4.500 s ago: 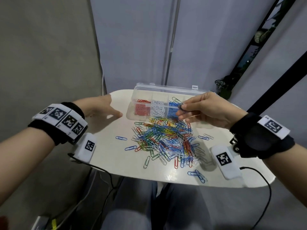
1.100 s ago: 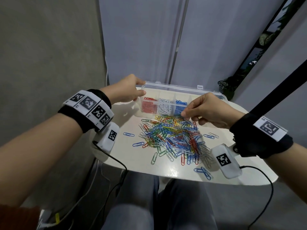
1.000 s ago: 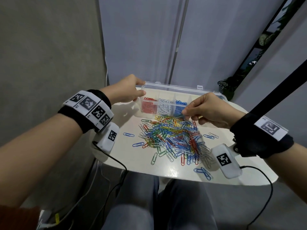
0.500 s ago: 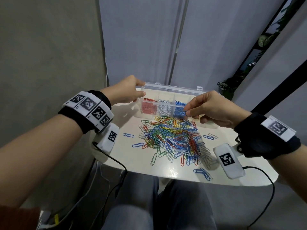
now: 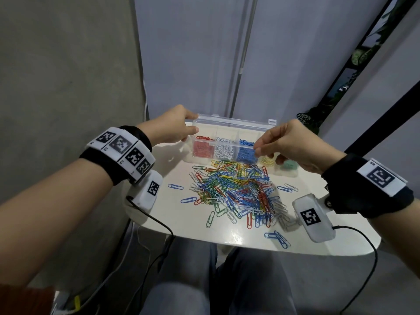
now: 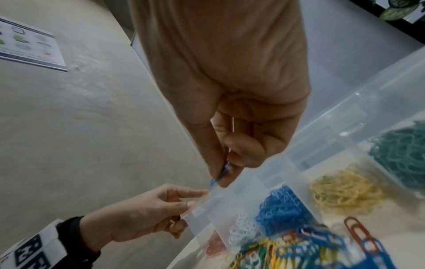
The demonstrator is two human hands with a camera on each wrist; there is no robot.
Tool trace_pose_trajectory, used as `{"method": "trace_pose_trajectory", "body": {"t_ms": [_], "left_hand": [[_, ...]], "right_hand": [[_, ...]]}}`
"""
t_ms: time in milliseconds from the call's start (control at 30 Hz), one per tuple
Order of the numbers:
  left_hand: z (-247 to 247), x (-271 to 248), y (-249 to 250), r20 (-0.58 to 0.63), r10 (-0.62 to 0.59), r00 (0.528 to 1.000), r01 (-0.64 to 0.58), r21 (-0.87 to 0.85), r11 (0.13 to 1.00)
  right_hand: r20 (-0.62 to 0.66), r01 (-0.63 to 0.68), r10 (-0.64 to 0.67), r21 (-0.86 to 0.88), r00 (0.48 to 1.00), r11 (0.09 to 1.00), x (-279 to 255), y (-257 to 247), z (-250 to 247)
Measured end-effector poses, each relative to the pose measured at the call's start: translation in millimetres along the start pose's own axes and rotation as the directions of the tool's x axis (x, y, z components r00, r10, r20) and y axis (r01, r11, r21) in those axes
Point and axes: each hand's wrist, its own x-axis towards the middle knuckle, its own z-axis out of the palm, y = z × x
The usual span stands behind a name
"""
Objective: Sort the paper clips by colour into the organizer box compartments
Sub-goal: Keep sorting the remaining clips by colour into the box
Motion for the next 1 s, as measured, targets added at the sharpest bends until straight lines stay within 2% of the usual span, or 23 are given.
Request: {"method": "trace_pose_trajectory", "body": {"t_ms": [200,533,667,800,1000], "left_hand": [[0,-2,2,0.003,-0.006,1.0,0.006,0.0,1.0],[-1,-2,1,0.007,-0.007,1.0,0.007,0.003,1.0],[0,0,0,0.002,-0.005,1.0,0.005,-0.013,1.0],[0,1,-1,0.002,-0.004,1.0,0.004,-0.017,1.0],[1,3,-2,-0.003,-0.017,1.0,0.017,0.002,1.0]], "right_hand": [[-0.212,0.128,-0.124,0.001,0.969,0.992,20,-15,-9],[-0.253,0.09,-0.101,-0.056,0.962,0.994,27,-2,-8],[-0.162,0.118,-0.151,-0.196,0.975,0.973,13,1,-9],[0.02,0.162,-0.172,-0.463,0.985,0.872,-3,7,1],[0.176,0.212,-0.127,-0.648,0.976,0.731,-11,21,18]]}}
